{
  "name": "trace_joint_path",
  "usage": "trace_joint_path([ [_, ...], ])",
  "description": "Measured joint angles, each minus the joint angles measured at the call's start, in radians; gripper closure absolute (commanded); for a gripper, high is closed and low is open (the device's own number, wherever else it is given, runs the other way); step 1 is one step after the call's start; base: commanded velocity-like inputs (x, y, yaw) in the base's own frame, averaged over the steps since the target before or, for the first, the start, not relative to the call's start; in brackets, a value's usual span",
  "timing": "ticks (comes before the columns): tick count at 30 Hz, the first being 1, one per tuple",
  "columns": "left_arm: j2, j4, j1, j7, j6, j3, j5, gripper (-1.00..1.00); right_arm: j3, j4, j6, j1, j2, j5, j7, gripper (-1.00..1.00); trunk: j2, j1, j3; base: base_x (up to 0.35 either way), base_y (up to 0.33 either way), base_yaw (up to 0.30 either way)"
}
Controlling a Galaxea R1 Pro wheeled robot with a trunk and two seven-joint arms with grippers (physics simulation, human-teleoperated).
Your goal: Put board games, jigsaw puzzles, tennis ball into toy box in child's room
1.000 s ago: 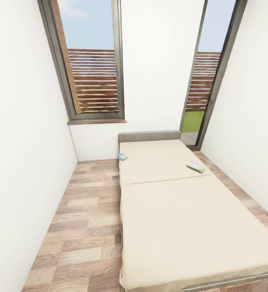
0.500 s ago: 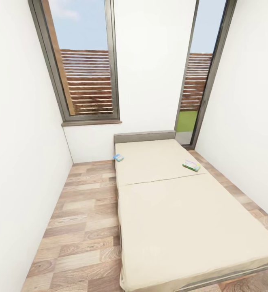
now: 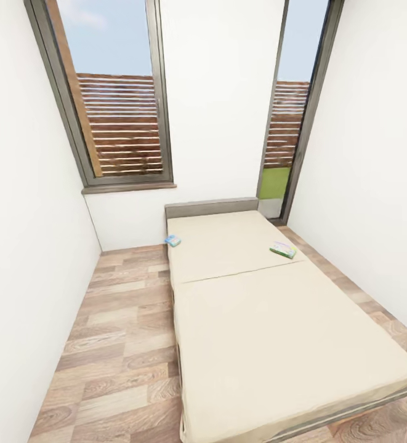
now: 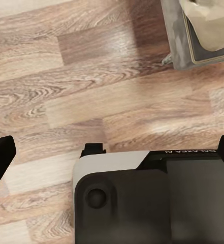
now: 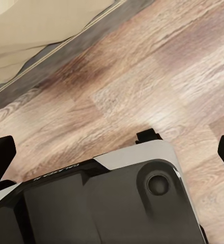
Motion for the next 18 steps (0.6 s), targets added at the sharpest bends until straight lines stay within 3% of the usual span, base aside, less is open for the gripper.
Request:
trace_joint_path([
  [18, 0.0, 0.0, 0.0, 0.0, -0.001, 0.0, -0.001, -1.0, 0.0, 0.0, 0.001, 0.0, 0.0, 0.0, 0.0, -1.0, 0.0, 0.0, 0.0, 0.038, 0.018, -0.009],
])
